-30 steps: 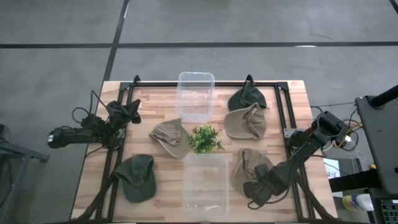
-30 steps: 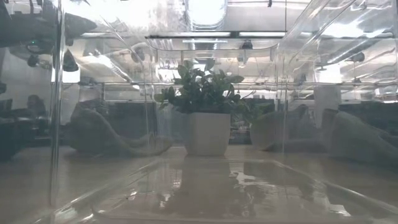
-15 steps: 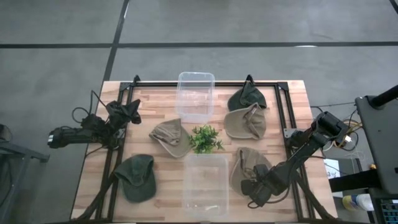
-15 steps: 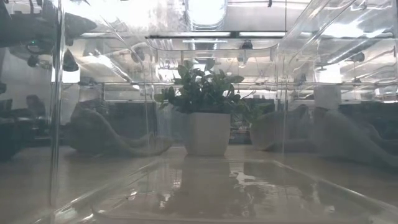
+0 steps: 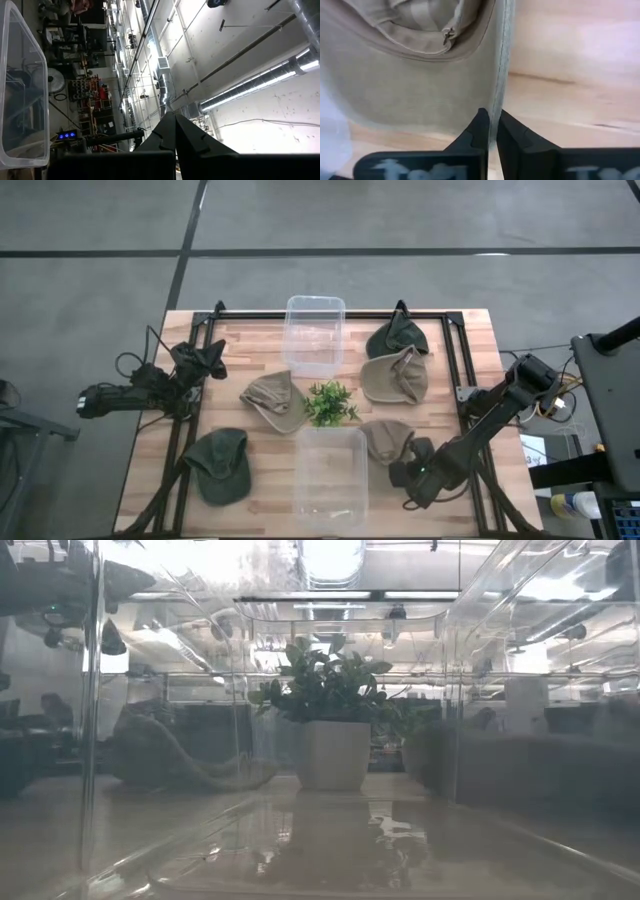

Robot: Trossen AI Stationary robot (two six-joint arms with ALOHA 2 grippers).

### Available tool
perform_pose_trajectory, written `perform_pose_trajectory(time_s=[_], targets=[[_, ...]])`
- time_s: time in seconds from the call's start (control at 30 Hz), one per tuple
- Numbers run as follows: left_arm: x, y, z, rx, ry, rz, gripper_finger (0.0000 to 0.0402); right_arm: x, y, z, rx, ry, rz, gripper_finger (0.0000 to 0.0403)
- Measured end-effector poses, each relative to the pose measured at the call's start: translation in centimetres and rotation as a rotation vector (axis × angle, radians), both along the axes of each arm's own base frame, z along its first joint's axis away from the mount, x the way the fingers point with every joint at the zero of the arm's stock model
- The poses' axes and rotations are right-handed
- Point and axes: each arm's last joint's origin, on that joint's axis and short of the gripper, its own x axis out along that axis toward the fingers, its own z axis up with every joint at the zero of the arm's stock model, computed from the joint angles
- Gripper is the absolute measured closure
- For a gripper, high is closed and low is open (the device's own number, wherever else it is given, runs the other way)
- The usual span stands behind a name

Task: Pick & Place hat
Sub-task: Put the bottom brown cap into the top transparent bin

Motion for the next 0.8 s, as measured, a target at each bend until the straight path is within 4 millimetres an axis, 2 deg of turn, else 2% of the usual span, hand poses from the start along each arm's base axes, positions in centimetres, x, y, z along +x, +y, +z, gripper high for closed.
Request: perform_pose_trajectory(time_s=[0.2,0.4,0.63,0.8], targets=[[0.0,0.0,0.0,0.011,0.009,0.006,0.0401,-2.2,-2.2,3.4,-0.063,0.054,-0.007,0.0392],[0.0,0.0,0.0,0.013,0.009,0.006,0.0401,-4.0,-4.7,7.8,-0.115,-0.054,-0.031,0.0393],[0.0,0.0,0.0,0.005,0.008,0.017,0.0401,-4.7,-7.3,11.7,-0.223,-0.214,-0.083,0.0393],[0.0,0.0,0.0,0.004,0.008,0.02,0.0401,-4.2,-8.9,14.3,-0.332,-0.338,-0.116,0.0392]])
